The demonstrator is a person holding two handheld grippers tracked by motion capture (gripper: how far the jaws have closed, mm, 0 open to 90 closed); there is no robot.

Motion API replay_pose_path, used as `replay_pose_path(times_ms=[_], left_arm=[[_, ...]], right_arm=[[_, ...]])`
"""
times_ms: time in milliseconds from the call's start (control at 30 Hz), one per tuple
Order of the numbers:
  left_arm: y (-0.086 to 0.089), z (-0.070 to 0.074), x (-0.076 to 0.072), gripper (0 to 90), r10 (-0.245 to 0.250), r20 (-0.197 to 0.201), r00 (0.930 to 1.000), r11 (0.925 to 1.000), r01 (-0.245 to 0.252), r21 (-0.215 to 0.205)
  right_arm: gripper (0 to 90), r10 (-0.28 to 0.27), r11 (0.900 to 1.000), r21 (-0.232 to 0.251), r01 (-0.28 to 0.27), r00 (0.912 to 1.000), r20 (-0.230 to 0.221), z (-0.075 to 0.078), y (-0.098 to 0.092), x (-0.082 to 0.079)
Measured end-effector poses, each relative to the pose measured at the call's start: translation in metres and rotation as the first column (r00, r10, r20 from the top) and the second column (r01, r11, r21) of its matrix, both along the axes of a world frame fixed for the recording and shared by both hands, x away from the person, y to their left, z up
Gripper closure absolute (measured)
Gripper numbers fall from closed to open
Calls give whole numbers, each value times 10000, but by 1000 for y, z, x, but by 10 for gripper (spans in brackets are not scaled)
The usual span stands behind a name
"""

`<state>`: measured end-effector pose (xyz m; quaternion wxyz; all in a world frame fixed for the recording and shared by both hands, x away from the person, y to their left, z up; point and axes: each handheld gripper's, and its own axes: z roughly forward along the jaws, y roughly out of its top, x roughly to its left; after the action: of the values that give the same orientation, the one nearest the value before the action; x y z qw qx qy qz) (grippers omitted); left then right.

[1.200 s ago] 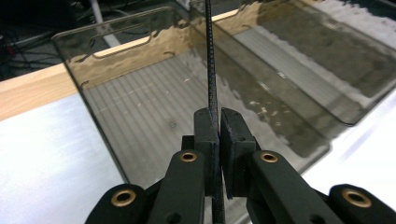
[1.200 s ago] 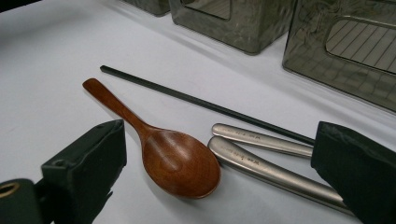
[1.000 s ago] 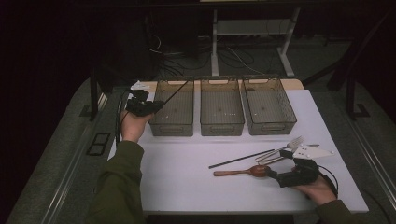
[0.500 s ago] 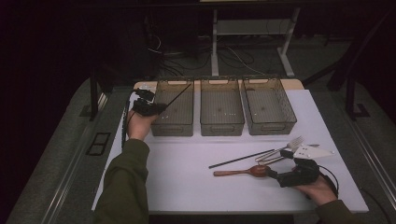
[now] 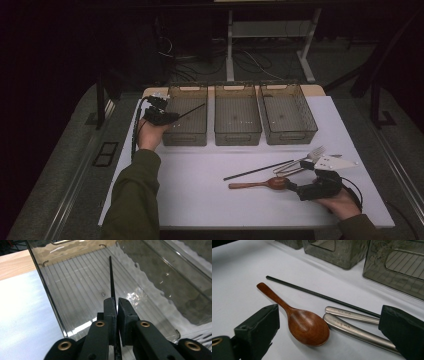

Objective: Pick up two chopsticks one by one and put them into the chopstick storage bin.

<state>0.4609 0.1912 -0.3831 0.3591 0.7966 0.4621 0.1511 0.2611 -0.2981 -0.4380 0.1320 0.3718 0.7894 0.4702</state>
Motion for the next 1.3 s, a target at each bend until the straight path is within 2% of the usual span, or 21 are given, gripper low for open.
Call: replay_pose_path(times_ms=[33, 67, 133, 300, 533, 733, 800, 933, 1067, 1300], left_arm=[[0, 1, 0, 789, 29, 93, 10000, 10000, -30, 53], [0, 2, -1, 789, 36, 183, 9998, 10000, -36, 25], [1, 4, -2, 729, 48, 352, 9994, 10000, -46, -45], [0, 11, -9, 672, -153, 673, 9976, 9995, 170, -248], [-3, 26, -24, 602, -855, 1247, 9885, 9946, 921, -483], [-10, 33, -42, 554, -1506, 1626, 9751, 9827, 1655, -826], [-13, 34, -48, 536, -1813, 1608, 9702, 9776, 1956, -780], [-20, 35, -59, 503, -2143, 1786, 9603, 9672, 2341, -982], [-29, 35, -69, 490, -2630, 1912, 9457, 9501, 2883, -1188], [-44, 31, -84, 432, -3148, 2130, 9250, 9274, 3475, -1384]], right_arm=[[29, -1, 10000, 2, 1, 10000, 2, 0, 0, 0], [29, -1, 10000, 2, 1, 10000, 2, 0, 0, 0], [29, -2, 10000, -1, 2, 10000, -3, 0, 0, 0], [29, -3, 10000, 5, 3, 10000, 22, 0, 0, 0], [29, 0, 10000, -5, 0, 10000, 8, 0, 0, 0], [29, 9, 10000, -10, -9, 10000, 5, 0, 0, 0], [29, 5, 10000, -18, -5, 10000, 7, 0, 1, 0], [29, 3, 10000, -41, -3, 10000, -33, 0, 2, 0], [29, 28, 10000, -57, -28, 10000, -14, 0, 2, 0], [29, 43, 10000, -57, -43, 10000, -22, 0, 2, 0]])
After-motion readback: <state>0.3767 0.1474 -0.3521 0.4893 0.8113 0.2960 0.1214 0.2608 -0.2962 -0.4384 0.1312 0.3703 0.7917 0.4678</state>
